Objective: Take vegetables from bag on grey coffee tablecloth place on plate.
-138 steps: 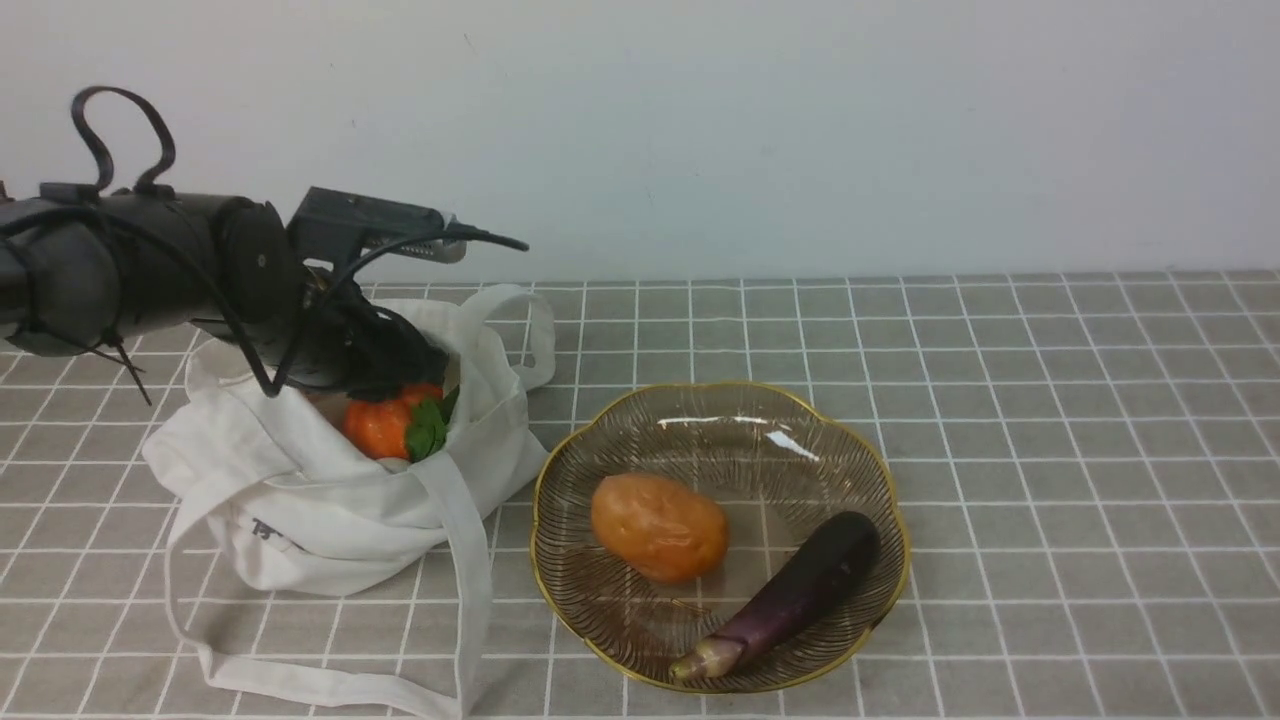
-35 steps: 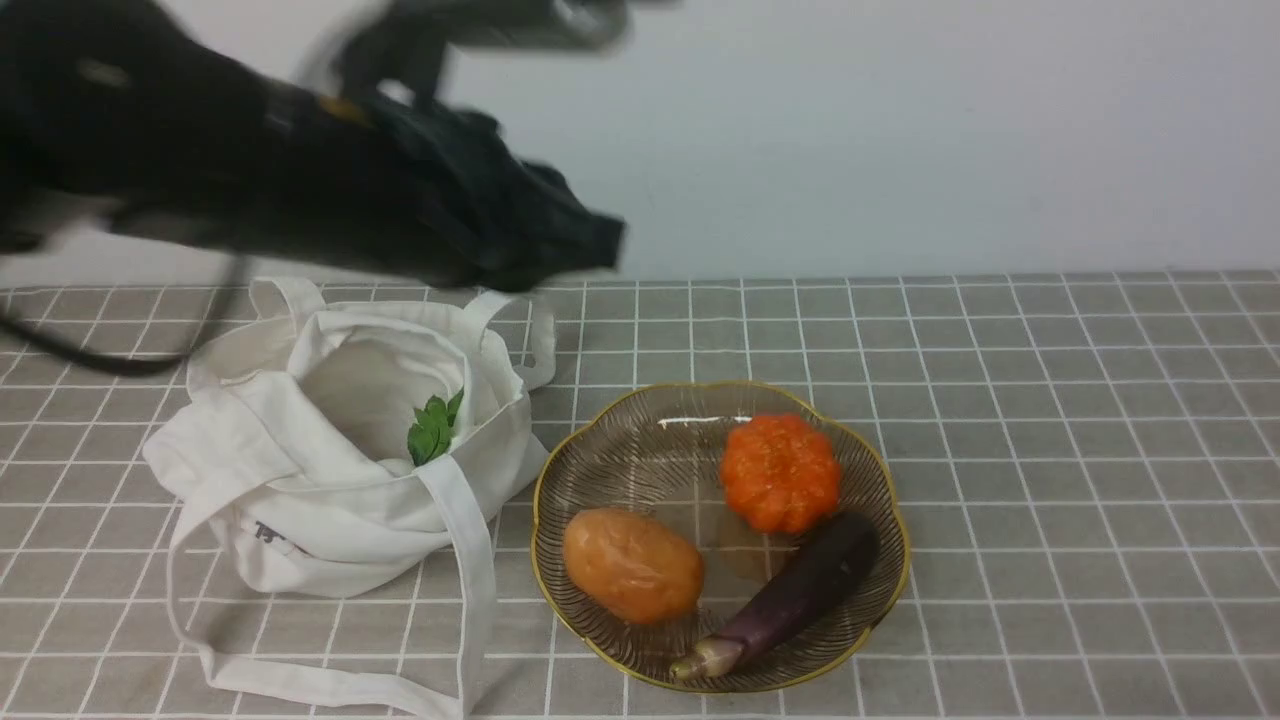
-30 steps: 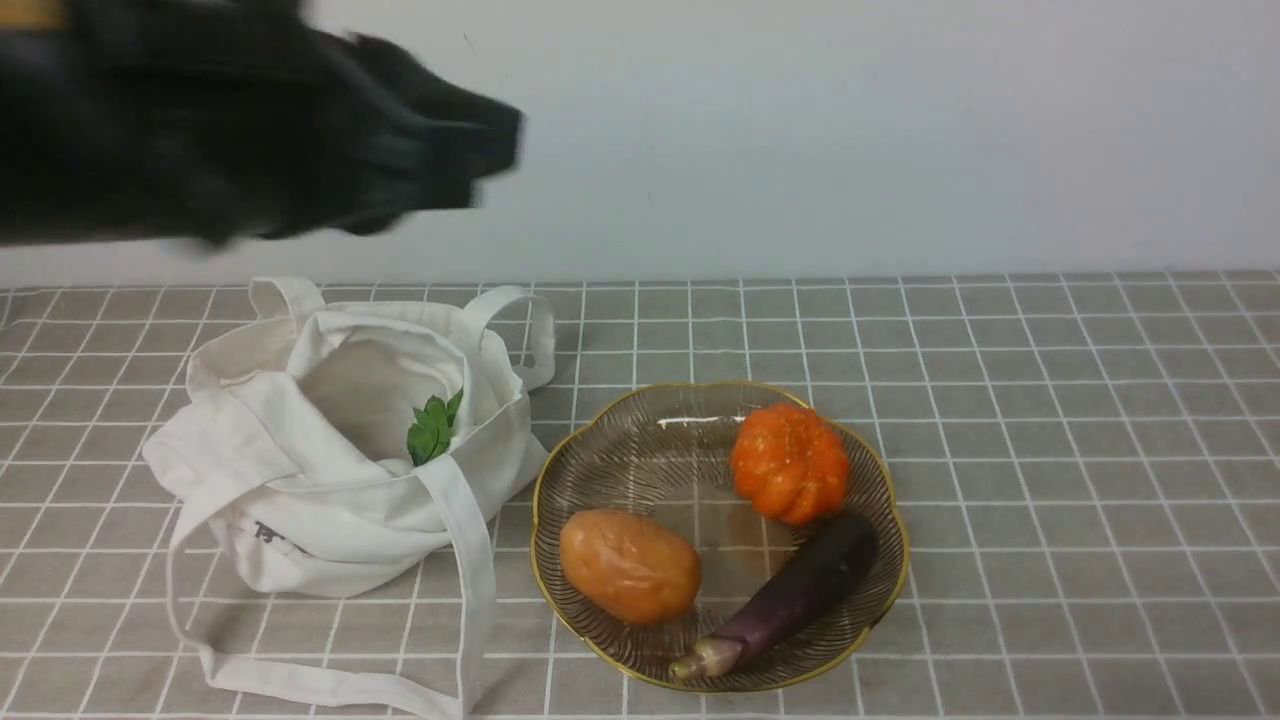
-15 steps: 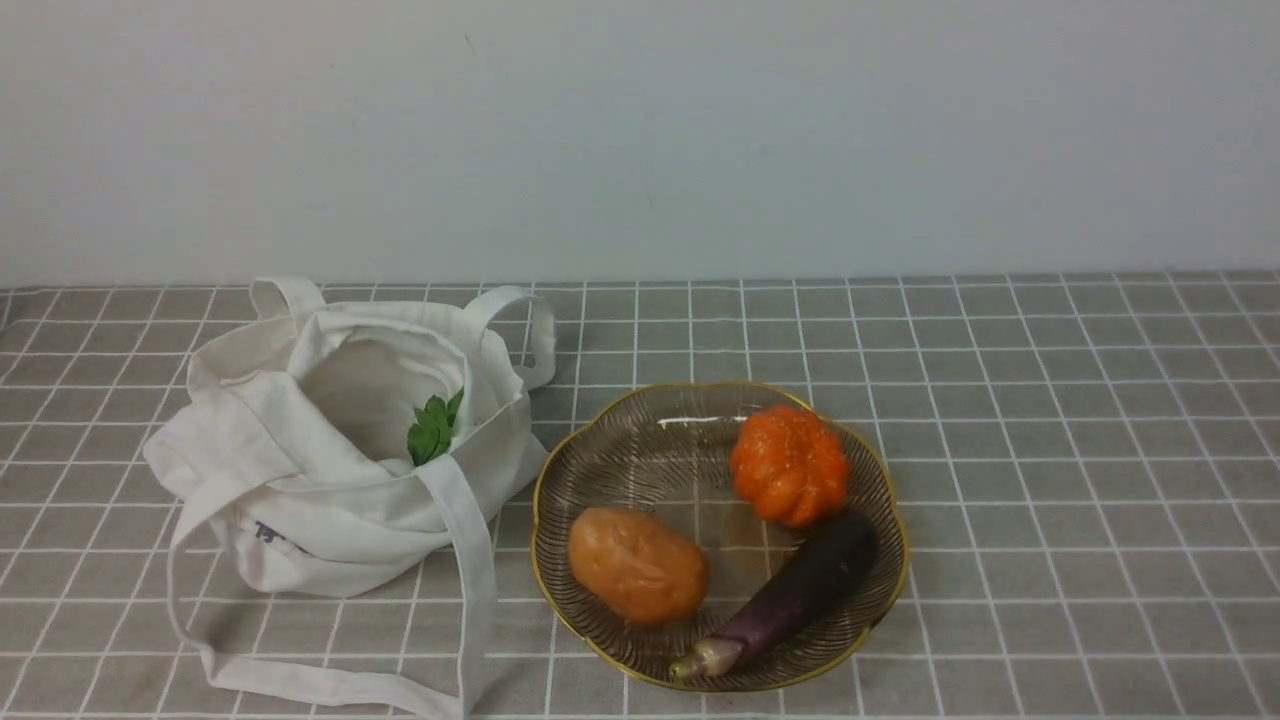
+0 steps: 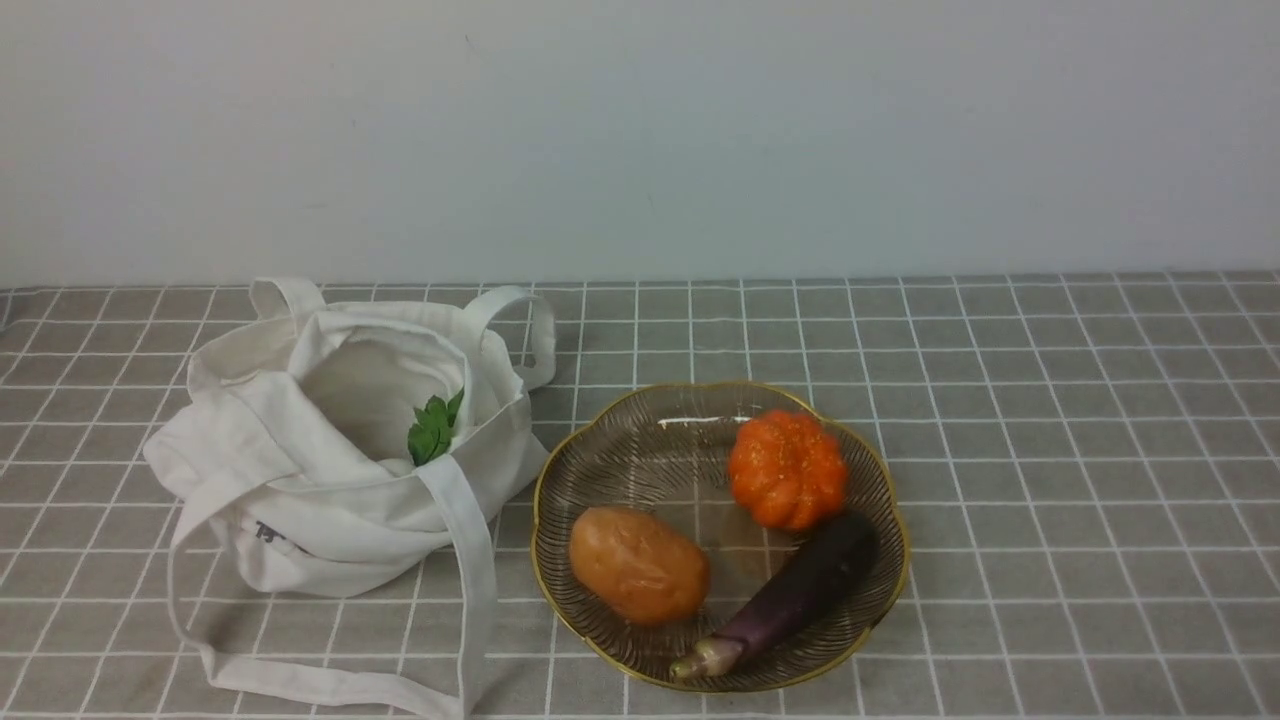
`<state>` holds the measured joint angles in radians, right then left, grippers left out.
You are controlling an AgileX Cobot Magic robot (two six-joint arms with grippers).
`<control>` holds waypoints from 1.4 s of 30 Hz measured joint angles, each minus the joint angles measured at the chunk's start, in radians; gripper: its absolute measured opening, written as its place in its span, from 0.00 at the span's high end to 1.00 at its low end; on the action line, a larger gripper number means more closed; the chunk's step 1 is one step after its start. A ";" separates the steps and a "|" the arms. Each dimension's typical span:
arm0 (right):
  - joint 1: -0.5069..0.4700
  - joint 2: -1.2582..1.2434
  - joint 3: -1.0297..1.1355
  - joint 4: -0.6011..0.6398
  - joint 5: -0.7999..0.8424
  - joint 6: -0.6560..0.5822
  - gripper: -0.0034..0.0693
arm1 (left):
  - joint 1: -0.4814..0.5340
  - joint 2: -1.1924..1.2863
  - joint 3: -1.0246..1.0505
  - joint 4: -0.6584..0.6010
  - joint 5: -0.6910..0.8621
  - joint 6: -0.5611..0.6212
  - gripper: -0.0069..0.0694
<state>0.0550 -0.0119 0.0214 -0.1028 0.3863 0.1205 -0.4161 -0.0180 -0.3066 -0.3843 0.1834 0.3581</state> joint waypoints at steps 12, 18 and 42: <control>0.000 0.000 0.000 0.000 0.000 -0.018 0.98 | 0.240 0.000 0.308 0.225 -0.035 -0.134 0.92; 0.000 0.000 0.000 0.000 0.000 -0.019 0.98 | 0.364 0.000 0.333 0.324 0.048 -0.220 0.92; 0.000 0.000 0.000 0.000 0.000 -0.020 0.98 | 0.375 0.000 0.336 0.343 0.186 -0.252 0.92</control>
<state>0.0550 -0.0119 0.0214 -0.1028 0.3863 0.1004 -0.0409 -0.0180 0.0298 -0.0415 0.3699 0.1059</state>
